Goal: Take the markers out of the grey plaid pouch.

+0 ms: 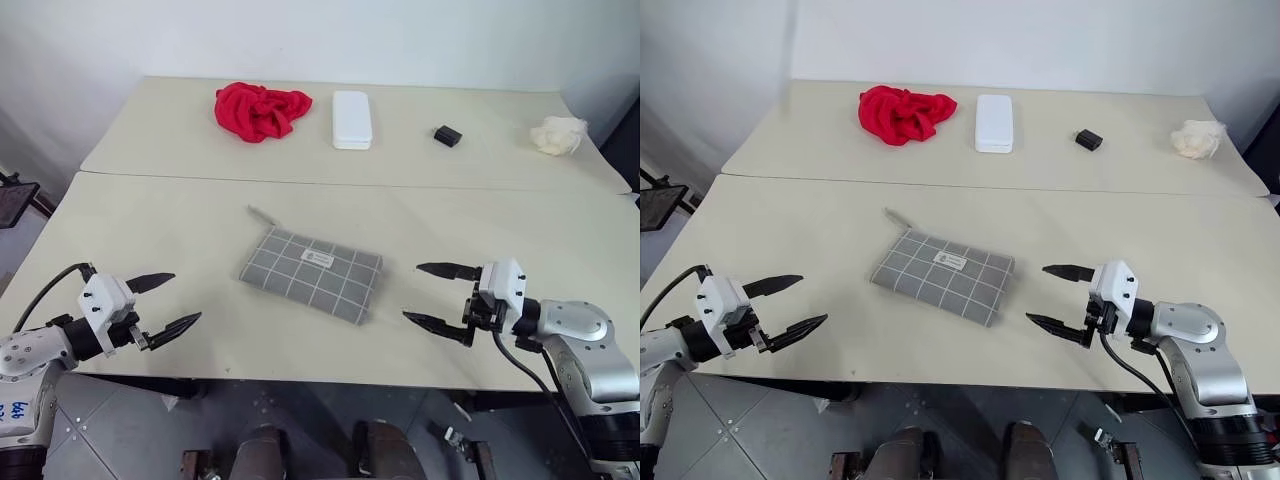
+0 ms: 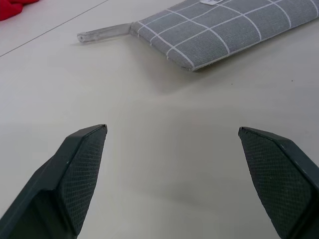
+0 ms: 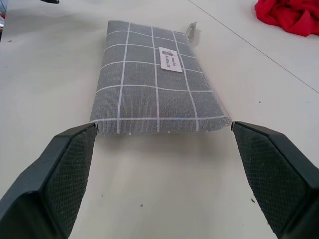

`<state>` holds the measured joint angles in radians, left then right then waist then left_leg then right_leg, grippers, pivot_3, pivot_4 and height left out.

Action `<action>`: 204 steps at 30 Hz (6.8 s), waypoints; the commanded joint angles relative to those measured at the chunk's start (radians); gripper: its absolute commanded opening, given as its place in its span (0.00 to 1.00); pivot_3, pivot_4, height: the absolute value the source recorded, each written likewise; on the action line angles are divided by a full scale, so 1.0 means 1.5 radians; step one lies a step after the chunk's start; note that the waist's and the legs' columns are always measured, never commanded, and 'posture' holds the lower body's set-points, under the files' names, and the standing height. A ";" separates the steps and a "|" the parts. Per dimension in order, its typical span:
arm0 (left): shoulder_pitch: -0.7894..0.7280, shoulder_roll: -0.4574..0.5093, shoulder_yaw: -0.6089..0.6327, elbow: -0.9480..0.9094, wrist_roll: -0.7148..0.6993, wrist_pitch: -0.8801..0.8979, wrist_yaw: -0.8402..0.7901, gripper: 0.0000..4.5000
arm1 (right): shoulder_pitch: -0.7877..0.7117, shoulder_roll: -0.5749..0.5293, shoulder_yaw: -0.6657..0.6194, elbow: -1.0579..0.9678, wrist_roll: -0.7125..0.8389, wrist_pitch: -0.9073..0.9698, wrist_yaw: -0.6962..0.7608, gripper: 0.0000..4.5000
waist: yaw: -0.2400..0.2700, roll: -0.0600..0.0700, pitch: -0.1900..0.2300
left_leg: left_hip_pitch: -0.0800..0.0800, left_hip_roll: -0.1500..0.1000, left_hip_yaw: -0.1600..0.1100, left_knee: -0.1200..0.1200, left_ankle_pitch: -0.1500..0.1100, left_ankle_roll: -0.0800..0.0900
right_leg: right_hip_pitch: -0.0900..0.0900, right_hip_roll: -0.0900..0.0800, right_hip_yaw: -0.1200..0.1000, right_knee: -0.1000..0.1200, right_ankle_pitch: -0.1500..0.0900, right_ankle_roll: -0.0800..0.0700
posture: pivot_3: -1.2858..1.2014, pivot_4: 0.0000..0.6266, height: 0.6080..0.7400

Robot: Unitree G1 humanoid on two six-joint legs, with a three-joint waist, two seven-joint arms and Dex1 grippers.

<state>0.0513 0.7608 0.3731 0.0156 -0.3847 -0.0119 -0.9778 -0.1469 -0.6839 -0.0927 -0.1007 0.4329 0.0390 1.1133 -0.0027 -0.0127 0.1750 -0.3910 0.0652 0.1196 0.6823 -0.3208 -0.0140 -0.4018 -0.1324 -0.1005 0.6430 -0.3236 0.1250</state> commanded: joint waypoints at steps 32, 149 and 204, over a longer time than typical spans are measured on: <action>-0.081 0.131 0.124 0.055 -0.410 0.768 0.033 1.00 | -0.012 -0.051 -0.086 -0.180 0.191 0.242 -0.071 1.00 | 0.002 0.000 0.000 | 0.000 0.000 -0.002 0.000 0.000 0.000 | 0.000 0.000 0.000 0.000 0.000 0.000 | 0.52 0.24 1.00; -0.462 -0.043 -0.108 0.067 -0.232 1.027 0.100 1.00 | -0.168 -0.063 0.093 0.025 -0.108 0.023 0.018 0.01 | -0.003 -0.002 0.001 | 0.000 0.000 0.000 0.000 0.001 -0.002 | 0.000 0.002 0.002 0.000 0.000 0.000 | 0.52 0.24 1.00; -0.700 -0.189 -0.265 0.483 -0.141 1.001 0.028 0.91 | -0.176 -0.017 0.211 0.111 -0.250 -0.006 -0.007 0.00 | 0.001 -0.002 0.001 | 0.002 -0.001 -0.001 0.001 0.001 -0.002 | 0.003 0.001 0.001 0.001 0.000 0.000 | 0.52 0.24 1.00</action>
<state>-1.0029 0.4817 -0.0138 0.7547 -0.5989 1.4773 -0.9225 -0.4348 -0.6898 0.2222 0.0729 0.0705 0.0383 1.0831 -0.0008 -0.0162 0.1766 -0.3886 0.0635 0.1181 0.6844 -0.3198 -0.0165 -0.3977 -0.1308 -0.0993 0.6439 -0.3234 0.1256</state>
